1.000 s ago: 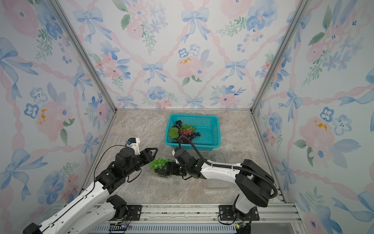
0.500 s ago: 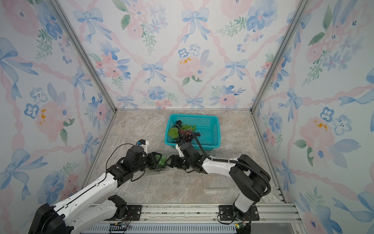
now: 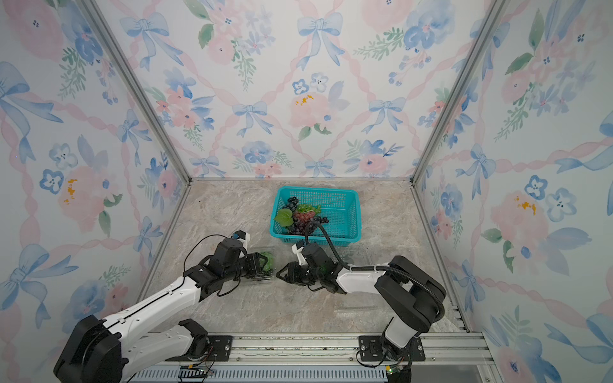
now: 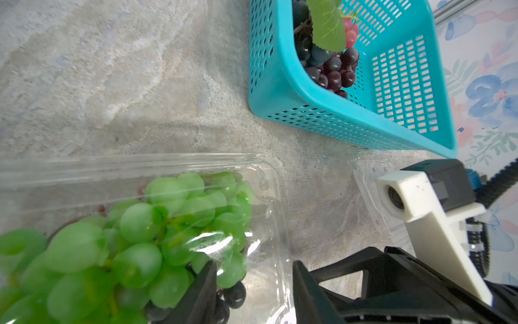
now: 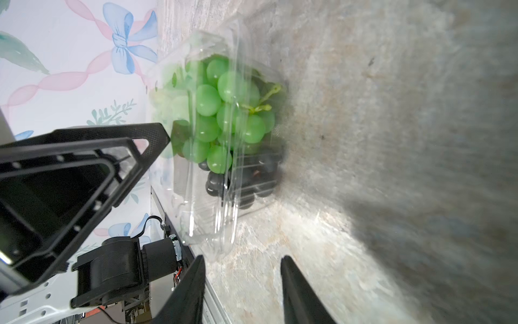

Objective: Pack grapes into containers
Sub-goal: Close the packing box at the center of the board.

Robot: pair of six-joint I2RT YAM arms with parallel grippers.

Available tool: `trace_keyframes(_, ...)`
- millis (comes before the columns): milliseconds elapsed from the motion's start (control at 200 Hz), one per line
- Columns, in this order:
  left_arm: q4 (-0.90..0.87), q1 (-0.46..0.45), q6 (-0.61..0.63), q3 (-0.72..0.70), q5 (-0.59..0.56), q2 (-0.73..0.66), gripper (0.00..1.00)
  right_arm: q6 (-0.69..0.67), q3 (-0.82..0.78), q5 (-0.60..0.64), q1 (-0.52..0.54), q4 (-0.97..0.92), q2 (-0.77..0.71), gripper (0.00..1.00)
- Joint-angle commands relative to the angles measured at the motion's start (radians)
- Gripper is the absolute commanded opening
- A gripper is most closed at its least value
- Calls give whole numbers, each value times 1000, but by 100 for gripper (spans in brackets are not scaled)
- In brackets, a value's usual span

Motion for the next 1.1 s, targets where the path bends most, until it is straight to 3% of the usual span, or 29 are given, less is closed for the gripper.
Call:
trace_keyframes(0,-31,2,23,-19,-21,11,47,15,20,-21,17,43,51,43)
trace_keyframes(525,-27,3,7,-27,-35,4,47,52,60,-29,32,108,133,31)
trace_keyframes(965,-23,3,-1,-30,-36,8,46,84,66,-30,28,152,180,8)
trace_keyframes(1095,-23,2,-3,-29,-41,7,46,92,62,-32,27,170,190,7)
